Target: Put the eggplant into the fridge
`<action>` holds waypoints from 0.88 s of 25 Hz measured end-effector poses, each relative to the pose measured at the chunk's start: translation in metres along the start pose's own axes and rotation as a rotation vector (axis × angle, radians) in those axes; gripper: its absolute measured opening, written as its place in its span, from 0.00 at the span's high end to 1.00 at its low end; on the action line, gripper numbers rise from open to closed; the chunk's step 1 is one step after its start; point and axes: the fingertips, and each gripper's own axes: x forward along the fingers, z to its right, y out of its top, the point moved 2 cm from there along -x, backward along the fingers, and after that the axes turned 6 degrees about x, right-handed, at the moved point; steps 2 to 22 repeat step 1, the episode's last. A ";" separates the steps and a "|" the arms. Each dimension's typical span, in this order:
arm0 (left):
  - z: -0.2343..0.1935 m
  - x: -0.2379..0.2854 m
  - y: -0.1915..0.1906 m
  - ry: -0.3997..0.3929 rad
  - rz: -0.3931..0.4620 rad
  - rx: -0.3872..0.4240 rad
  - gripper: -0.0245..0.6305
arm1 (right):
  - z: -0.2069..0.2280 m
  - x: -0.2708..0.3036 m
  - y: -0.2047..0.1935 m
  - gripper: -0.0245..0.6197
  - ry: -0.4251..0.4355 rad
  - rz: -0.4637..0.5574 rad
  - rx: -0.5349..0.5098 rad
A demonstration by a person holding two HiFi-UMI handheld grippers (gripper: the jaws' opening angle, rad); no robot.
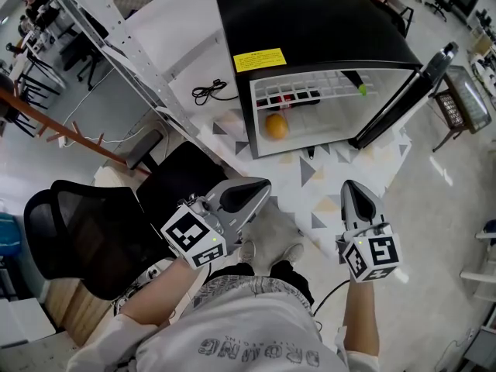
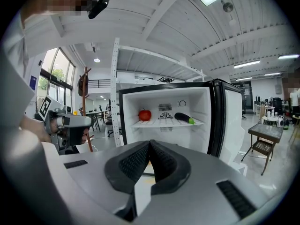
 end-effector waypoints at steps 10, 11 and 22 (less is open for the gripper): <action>0.000 0.001 0.000 0.000 0.001 0.000 0.95 | 0.000 0.000 0.001 0.96 0.001 0.001 -0.001; 0.000 0.001 0.000 0.000 0.001 0.000 0.95 | 0.000 0.000 0.001 0.96 0.001 0.001 -0.001; 0.000 0.001 0.000 0.000 0.001 0.000 0.95 | 0.000 0.000 0.001 0.96 0.001 0.001 -0.001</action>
